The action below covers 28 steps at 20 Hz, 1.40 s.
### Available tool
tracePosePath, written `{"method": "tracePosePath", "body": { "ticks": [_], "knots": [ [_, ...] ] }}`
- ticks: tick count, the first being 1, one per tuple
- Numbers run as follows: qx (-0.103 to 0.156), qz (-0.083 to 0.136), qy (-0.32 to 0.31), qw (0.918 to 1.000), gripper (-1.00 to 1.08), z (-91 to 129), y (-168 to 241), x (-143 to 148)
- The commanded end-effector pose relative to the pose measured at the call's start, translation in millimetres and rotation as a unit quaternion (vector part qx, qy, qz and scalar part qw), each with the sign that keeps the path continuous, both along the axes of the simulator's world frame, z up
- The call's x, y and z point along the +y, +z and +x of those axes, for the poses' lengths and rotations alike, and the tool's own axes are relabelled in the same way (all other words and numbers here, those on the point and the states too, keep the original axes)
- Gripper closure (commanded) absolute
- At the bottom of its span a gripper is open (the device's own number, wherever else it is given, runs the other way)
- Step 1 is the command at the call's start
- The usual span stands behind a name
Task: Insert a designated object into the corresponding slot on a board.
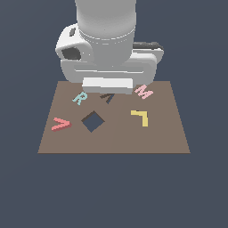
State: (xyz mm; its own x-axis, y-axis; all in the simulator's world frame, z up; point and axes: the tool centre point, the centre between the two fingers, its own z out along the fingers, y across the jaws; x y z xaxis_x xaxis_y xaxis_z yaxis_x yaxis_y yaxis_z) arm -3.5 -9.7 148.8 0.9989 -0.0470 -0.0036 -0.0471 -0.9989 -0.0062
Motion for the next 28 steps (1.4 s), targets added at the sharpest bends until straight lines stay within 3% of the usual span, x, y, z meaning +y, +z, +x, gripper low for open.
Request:
{"method": "tracePosePath", "body": {
  "ticks": [1, 10, 18, 23, 28],
  "knots": [
    [0.000, 0.000, 0.000, 1.0000, -0.92, 0, 0, 0],
    [0.000, 0.000, -0.032, 0.9995, -0.92, 7, -4, -4],
    [0.000, -0.001, -0.116, 0.9932, -0.92, 26, -16, -16],
    [0.000, -0.002, -0.198, 0.9801, -0.92, 41, -27, -31],
    [0.000, -0.003, -0.303, 0.9529, -0.92, 57, -41, -55]
  ]
}}
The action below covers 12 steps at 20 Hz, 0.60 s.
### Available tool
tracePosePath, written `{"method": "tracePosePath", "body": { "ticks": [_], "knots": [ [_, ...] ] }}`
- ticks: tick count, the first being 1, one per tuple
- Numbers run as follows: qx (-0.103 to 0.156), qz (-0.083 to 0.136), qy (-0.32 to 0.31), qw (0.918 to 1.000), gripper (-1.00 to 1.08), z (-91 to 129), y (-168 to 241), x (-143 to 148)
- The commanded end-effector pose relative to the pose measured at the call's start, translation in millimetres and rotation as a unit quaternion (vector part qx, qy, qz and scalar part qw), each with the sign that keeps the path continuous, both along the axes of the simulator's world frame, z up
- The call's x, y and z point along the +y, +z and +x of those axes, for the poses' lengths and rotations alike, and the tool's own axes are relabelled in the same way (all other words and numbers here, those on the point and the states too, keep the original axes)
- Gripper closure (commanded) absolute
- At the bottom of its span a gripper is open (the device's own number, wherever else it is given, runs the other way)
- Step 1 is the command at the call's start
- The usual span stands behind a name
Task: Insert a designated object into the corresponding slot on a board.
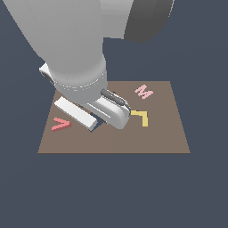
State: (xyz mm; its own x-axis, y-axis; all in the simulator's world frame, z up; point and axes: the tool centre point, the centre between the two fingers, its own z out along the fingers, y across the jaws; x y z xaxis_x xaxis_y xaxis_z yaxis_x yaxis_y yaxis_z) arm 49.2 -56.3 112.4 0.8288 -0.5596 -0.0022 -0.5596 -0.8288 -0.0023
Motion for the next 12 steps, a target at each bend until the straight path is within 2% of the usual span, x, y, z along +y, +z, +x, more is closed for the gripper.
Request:
{"method": "tracePosePath", "body": {
  "ticks": [1, 6, 12],
  "knots": [
    [0.000, -0.001, -0.060, 0.9982, -0.92, 8, -8, -14],
    [0.000, -0.001, -0.180, 0.9836, -0.92, 18, -24, -45],
    [0.000, -0.002, -0.300, 0.9539, -0.92, 20, -40, -78]
  ]
}}
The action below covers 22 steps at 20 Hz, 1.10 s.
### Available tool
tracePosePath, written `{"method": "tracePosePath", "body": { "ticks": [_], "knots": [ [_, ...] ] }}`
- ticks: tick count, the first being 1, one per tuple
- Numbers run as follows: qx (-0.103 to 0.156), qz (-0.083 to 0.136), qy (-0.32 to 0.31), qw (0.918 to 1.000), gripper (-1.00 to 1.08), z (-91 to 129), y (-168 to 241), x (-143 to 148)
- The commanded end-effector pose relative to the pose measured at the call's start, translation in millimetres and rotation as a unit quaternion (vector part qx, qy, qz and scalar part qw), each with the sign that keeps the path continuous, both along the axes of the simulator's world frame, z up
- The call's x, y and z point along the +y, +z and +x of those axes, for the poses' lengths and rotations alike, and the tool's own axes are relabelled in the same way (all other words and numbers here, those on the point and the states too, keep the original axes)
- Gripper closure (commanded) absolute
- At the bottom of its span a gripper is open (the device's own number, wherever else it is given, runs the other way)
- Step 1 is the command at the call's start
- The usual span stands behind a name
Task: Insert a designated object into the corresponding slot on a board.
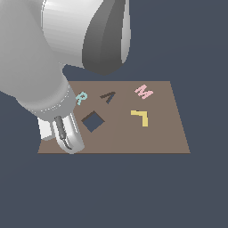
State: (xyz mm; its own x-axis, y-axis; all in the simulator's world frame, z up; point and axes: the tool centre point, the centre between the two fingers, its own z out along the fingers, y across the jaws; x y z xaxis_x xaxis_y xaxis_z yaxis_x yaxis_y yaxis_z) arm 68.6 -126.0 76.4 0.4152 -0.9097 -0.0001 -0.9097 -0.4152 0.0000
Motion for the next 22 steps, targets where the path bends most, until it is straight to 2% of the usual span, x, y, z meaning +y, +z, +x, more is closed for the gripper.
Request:
{"method": "tracePosePath", "body": {
  "ticks": [1, 11, 16, 22],
  "knots": [
    [0.000, 0.000, -0.048, 0.9989, -0.92, 0, -6, -12],
    [0.000, 0.000, -0.173, 0.9850, -0.92, -9, -22, -45],
    [0.000, 0.000, -0.200, 0.9798, -0.92, -12, -26, -52],
    [0.000, 0.000, -0.203, 0.9791, -0.92, -13, -26, -53]
  ]
}}
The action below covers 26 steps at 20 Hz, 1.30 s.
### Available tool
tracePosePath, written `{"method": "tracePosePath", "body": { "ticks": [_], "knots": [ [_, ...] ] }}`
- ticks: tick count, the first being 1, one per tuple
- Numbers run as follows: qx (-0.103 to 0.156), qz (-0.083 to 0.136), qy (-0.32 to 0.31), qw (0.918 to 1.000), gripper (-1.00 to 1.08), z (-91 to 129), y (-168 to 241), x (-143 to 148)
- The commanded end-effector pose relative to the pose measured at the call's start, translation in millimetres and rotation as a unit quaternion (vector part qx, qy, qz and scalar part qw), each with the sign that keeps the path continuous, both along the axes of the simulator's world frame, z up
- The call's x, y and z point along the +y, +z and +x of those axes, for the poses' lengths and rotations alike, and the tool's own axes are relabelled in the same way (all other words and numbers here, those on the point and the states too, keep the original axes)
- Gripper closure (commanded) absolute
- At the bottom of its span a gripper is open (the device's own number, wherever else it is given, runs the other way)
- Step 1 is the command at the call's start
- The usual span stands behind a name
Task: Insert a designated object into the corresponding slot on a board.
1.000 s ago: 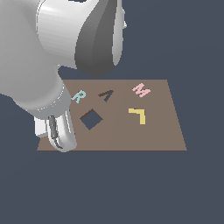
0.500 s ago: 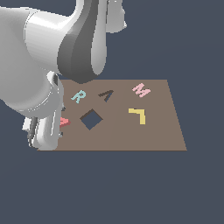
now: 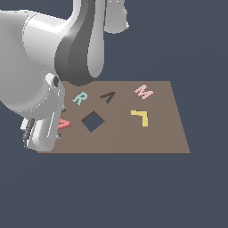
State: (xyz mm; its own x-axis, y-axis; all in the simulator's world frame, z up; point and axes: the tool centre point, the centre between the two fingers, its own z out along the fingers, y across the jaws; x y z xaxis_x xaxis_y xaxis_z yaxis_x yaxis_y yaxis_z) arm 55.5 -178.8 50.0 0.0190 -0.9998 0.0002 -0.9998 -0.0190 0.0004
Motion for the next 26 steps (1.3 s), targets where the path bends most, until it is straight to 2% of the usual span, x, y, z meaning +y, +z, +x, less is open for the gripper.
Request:
{"method": "tracePosePath", "body": {
  "ticks": [1, 10, 11, 26],
  "knots": [
    [0.000, 0.000, 0.000, 1.0000, -0.92, 0, 0, 0],
    [0.000, 0.000, -0.001, 1.0000, -0.92, 0, -20, 0],
    [0.000, 0.000, -0.001, 1.0000, 1.08, 0, -20, 0],
    [0.000, 0.000, -0.001, 1.0000, 1.08, 0, -17, 0]
  ]
}}
